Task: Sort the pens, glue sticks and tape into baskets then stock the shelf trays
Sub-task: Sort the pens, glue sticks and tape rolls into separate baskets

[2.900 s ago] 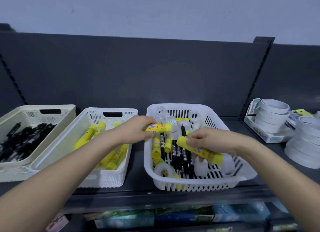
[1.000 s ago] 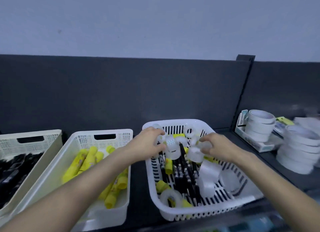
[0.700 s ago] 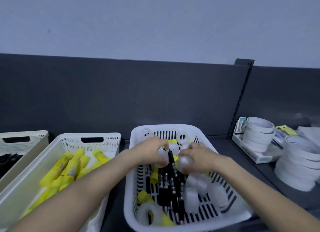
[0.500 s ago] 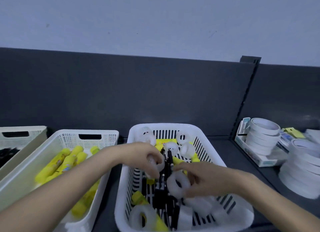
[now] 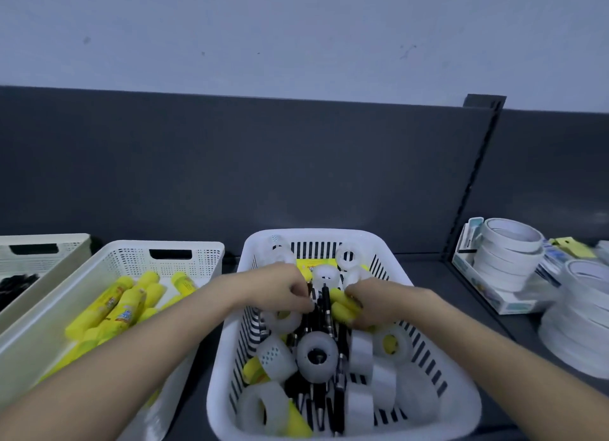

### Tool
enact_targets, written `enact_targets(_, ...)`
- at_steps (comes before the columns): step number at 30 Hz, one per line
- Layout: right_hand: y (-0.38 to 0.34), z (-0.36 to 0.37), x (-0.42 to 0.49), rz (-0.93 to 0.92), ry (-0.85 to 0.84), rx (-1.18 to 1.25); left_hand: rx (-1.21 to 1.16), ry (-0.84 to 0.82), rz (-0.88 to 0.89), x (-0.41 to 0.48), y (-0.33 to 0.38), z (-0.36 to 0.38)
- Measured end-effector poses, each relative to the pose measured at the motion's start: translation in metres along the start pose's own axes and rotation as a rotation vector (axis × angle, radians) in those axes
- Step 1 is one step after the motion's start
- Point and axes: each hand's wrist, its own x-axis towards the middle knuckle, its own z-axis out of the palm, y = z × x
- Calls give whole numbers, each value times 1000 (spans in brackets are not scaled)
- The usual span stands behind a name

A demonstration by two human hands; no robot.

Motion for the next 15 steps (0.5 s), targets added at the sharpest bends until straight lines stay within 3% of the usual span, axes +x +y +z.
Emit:
enact_targets(2, 0, 6, 5, -5, 15, -19, -49, 59, 13, 0, -2, -6)
enact_targets(5, -3, 12, 9, 24, 83, -42, 56, 183, -65, 14, -14, -6)
enact_targets(9, 1, -1, 8, 102, 296, 262, 165, 185, -156, 37, -23, 3)
enact_targets(15, 5, -3, 0, 168, 491, 633, 733, 203, -153, 62, -1, 9)
